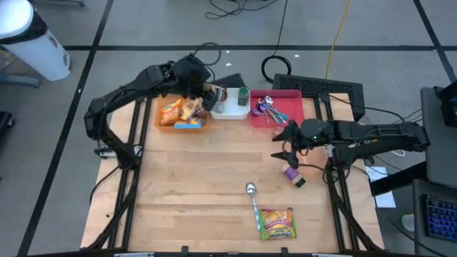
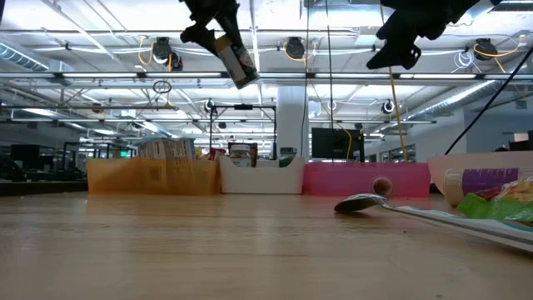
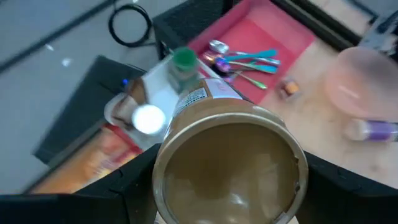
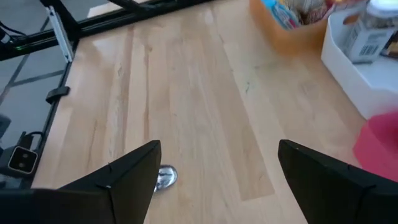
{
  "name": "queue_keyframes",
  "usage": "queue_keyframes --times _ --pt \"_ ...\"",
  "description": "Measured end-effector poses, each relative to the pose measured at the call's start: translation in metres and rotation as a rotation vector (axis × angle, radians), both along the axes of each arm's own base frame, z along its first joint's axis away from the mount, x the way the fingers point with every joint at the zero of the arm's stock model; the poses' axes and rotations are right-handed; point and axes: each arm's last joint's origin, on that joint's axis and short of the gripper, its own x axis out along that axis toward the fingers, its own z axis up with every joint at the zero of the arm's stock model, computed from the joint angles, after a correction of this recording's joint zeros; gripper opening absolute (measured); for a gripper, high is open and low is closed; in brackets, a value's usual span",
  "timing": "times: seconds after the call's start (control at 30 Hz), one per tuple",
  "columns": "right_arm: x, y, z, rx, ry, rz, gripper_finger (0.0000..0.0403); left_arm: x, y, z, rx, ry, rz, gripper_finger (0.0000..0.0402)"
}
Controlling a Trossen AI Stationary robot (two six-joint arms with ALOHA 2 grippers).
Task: Pick & Place Food Item
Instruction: Put the gold seasoning bottle into the white bin
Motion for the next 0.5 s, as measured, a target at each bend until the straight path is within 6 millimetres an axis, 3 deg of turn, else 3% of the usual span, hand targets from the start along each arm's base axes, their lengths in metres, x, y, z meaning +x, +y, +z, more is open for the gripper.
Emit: queue_keyframes --times 0.23,0.5 --pt "0.022 -0.001 -0.009 0.050 0.000 -0.063 0.0318 -0.007 0.029 -0.007 0.091 0.084 -0.087 0.0280" --pt "0.040 -0.004 -0.011 0.107 -0.062 -0.107 0.0318 0.012 0.046 -0.002 0.186 0.100 -0.189 0.0280"
